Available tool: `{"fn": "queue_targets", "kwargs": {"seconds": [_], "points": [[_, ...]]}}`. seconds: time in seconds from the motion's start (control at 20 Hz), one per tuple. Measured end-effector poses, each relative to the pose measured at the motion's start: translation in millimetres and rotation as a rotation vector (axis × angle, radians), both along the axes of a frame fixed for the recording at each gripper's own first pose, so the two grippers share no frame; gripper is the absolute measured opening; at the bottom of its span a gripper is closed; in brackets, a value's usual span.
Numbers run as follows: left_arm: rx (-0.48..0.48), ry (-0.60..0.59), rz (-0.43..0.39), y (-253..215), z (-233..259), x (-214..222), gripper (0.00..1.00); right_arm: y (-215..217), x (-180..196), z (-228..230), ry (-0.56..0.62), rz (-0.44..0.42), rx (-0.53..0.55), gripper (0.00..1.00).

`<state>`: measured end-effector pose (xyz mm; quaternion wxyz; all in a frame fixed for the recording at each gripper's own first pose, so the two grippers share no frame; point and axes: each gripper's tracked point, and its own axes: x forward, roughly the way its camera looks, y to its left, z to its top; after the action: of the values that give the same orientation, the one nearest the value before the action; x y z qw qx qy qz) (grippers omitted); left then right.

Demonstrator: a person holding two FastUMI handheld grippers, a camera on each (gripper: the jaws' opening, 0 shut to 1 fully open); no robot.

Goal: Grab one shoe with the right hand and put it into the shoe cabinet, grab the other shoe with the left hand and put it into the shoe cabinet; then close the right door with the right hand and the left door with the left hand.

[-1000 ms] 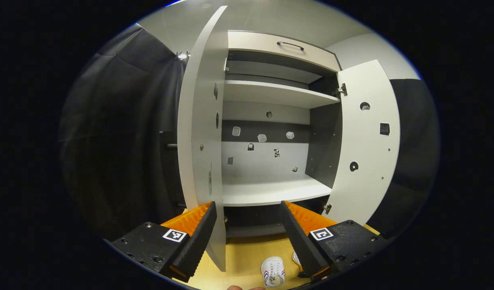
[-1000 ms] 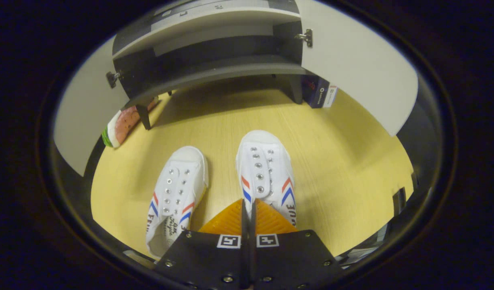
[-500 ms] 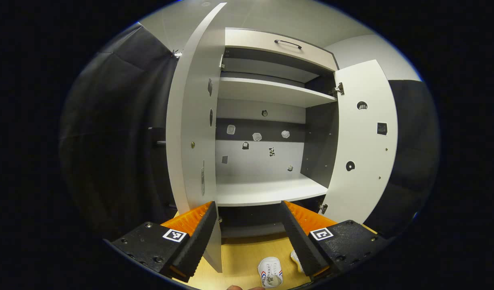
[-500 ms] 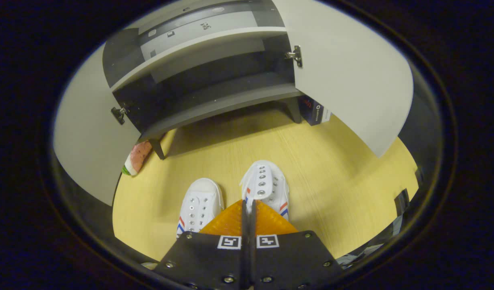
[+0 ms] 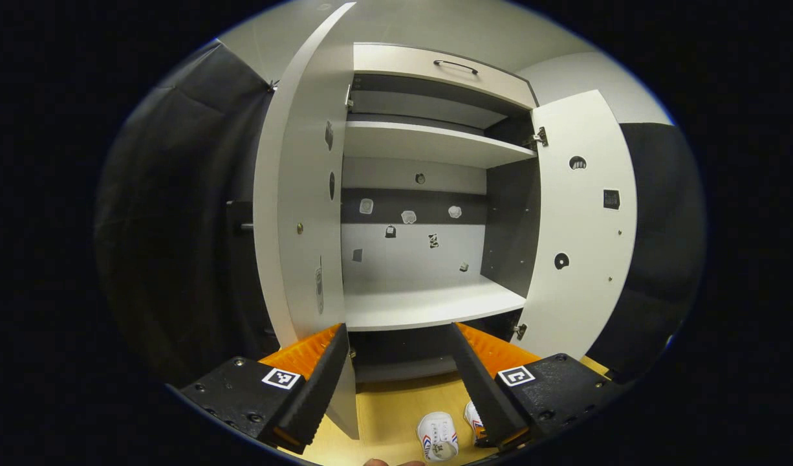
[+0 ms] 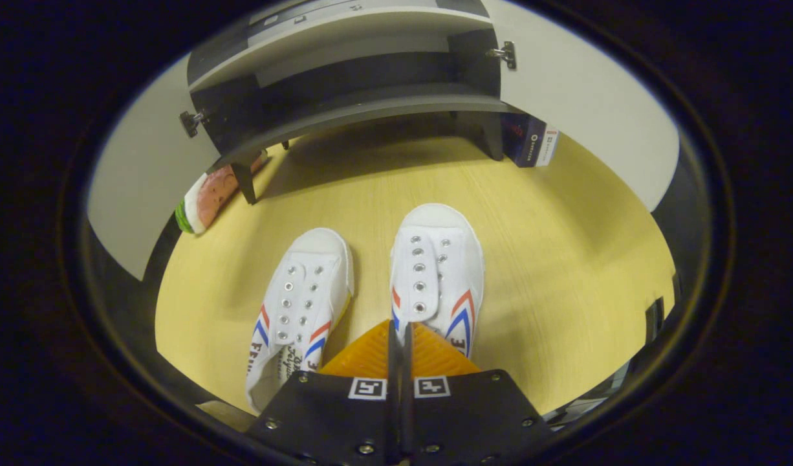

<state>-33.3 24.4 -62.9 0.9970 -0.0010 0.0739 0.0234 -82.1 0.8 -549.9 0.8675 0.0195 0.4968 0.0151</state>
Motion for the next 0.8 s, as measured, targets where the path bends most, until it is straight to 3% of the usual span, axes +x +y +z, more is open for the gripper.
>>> {"fn": "queue_targets", "kwargs": {"seconds": [0.15, 0.2, 0.4, 0.45, 0.5, 0.65, 0.8], "points": [[0.008, 0.001, 0.011, 1, -2, 1, 0.95, 6, 4, -8, -0.007, -0.029, 0.049, 0.06], [0.011, 0.007, 0.015, 1, -4, 1, 0.95, 5, 7, -12, -0.01, -0.048, 0.066, 0.16], [0.042, 0.018, 0.035, 2, -8, 3, 0.97, 10, 14, -18, -0.031, -0.069, 0.124, 0.19], [0.046, 0.02, 0.04, 2, -9, 4, 0.95, 6, 9, -20, -0.023, -0.072, 0.097, 0.19], [0.042, 0.022, 0.044, 1, -10, 5, 0.98, 5, 18, -17, -0.041, -0.082, 0.097, 0.02], [0.009, 0.033, 0.041, -2, -15, 7, 0.95, 2, 20, -6, -0.065, -0.087, 0.107, 0.0], [0.0, 0.032, 0.045, -2, -16, 9, 0.96, -4, 33, 31, -0.109, -0.183, 0.246, 0.0]]}}
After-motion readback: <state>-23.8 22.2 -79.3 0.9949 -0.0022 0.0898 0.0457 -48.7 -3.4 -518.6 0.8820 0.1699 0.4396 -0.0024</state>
